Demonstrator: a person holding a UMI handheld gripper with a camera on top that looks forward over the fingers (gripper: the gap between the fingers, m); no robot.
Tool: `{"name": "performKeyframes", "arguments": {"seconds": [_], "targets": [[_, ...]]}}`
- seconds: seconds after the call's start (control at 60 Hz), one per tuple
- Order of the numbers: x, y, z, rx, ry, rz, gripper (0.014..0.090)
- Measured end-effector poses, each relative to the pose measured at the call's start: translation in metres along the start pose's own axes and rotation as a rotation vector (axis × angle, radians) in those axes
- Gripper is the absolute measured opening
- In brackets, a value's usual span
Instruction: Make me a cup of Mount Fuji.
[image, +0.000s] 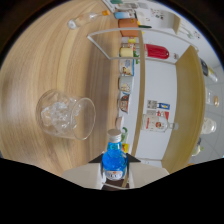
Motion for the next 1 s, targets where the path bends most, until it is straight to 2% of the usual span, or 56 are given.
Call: {"name": "performKeyframes", "arguments": {"seconds": [0.083, 0.3, 0.467, 0.583, 0.667, 0.817, 1.0], "targets": [[0.004, 0.004, 0.002, -0.032, 0.023, -0.126, 0.0358], [0.003, -0.004, 0.003, -0.010, 0.030, -0.279, 0.0359], [0.005, -0.002, 0.003, 0.005, 0.018, -0.194, 0.0362], [0.017, -0.005, -0.007, 0.068, 0.008, 0.049, 0.0362], [0.033, -0.007, -0.022, 0.143, -0.013, 0.330, 0.0363], [0.058, 0.000, -0.048, 0.284, -0.098, 0.919, 0.0365], [0.043, 0.065, -0.042, 0.217, -0.121, 1.332, 0.0363]]}}
